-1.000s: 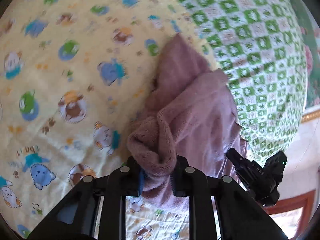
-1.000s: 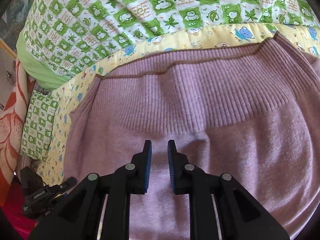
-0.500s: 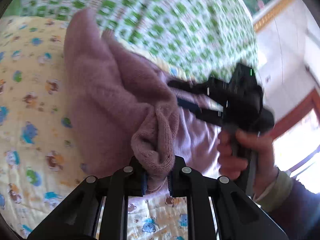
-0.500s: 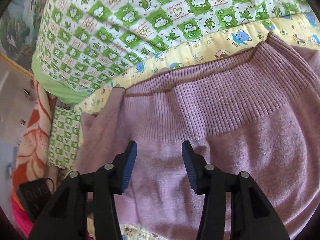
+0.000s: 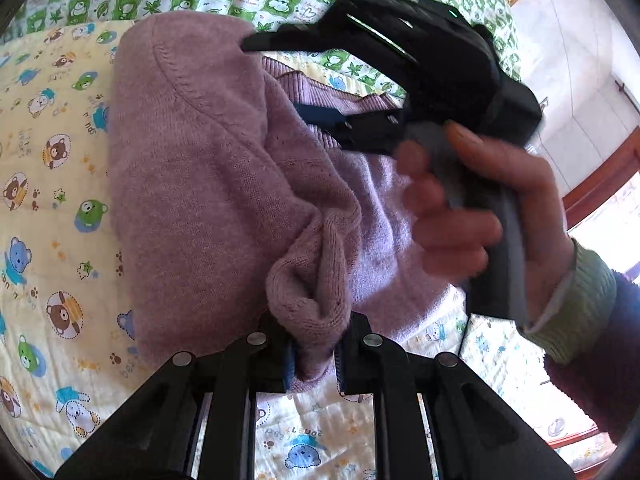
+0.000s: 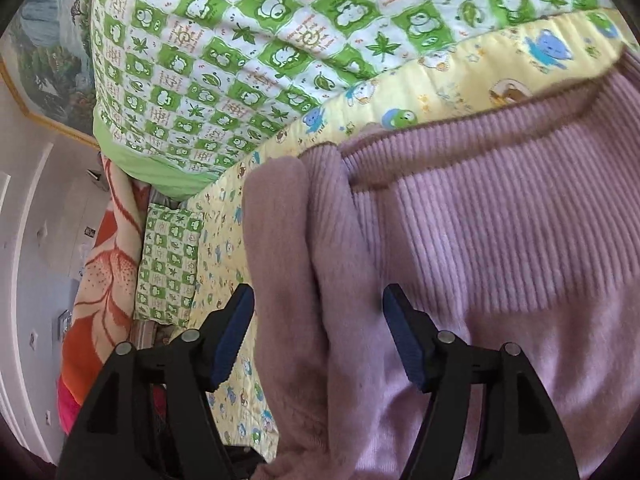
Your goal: Fold small clothes
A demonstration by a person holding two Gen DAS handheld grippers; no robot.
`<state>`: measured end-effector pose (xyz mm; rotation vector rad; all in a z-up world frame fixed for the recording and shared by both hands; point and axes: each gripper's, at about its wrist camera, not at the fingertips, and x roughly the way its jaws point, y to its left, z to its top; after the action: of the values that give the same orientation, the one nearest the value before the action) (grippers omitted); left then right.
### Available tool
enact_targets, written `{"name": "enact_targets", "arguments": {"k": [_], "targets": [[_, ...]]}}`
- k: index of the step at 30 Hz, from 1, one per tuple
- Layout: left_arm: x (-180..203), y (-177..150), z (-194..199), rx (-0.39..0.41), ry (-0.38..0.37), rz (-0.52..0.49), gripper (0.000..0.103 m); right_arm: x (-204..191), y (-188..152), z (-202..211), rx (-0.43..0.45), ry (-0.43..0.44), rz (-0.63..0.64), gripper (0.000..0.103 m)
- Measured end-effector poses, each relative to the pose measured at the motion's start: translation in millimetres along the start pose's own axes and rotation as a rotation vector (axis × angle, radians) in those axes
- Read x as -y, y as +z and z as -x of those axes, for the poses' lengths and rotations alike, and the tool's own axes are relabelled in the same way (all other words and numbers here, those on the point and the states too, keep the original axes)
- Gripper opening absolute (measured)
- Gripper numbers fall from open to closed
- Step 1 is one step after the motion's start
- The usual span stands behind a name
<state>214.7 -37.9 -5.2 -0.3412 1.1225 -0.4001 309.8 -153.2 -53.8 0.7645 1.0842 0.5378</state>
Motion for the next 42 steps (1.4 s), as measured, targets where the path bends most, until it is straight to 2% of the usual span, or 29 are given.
{"name": "enact_targets", "arguments": {"k": [3, 4, 5, 6, 7, 8, 13, 17, 20, 24, 29, 33, 37, 42], "targets": [[4, 1, 1, 0.001, 0.01, -0.008, 0.014, -8, 15, -15, -0.011, 0.002, 0.031, 0.067], [6, 0, 2, 0.0, 0.012, -0.013, 0.014, -11, 18, -20, -0.017, -0.009, 0.044, 0.061], [8, 0, 3, 0.0, 0.014, -0.019, 0.014, -15, 23, -28, -0.032, -0.03, 0.064, 0.047], [12, 0, 4, 0.001, 0.018, -0.027, 0.013, -18, 26, -33, -0.045, -0.049, 0.077, 0.041], [16, 1, 6, 0.002, 0.02, -0.036, 0.013, -19, 28, -37, -0.056, -0.07, 0.086, 0.026], [20, 1, 7, 0.004, 0.021, -0.045, 0.013, -20, 30, -40, -0.064, -0.083, 0.09, 0.02], [37, 6, 11, 0.015, -0.019, -0.067, 0.012, -25, 27, -11, 0.012, -0.041, 0.103, 0.017], [59, 9, 1, 0.002, -0.079, -0.102, 0.012, -18, 19, 44, 0.104, -0.031, 0.095, 0.017], [79, 7, -19, -0.033, -0.114, -0.146, 0.012, -1, 12, 82, 0.161, -0.063, 0.073, 0.017], [100, 2, -49, -0.096, -0.148, -0.174, 0.012, 40, 4, 119, 0.2, -0.147, 0.005, 0.017], [119, 5, -67, -0.12, -0.177, -0.198, 0.012, 73, -3, 142, 0.228, -0.174, -0.058, 0.017], [126, 12, -78, -0.125, -0.201, -0.208, 0.012, 70, 1, 155, 0.264, -0.15, -0.034, 0.017], [113, 16, -97, -0.169, -0.209, -0.19, 0.012, 74, 3, 157, 0.258, -0.197, -0.005, 0.016], [91, 22, -119, -0.219, -0.197, -0.166, 0.013, 110, -1, 154, 0.236, -0.26, -0.054, 0.016]]}}
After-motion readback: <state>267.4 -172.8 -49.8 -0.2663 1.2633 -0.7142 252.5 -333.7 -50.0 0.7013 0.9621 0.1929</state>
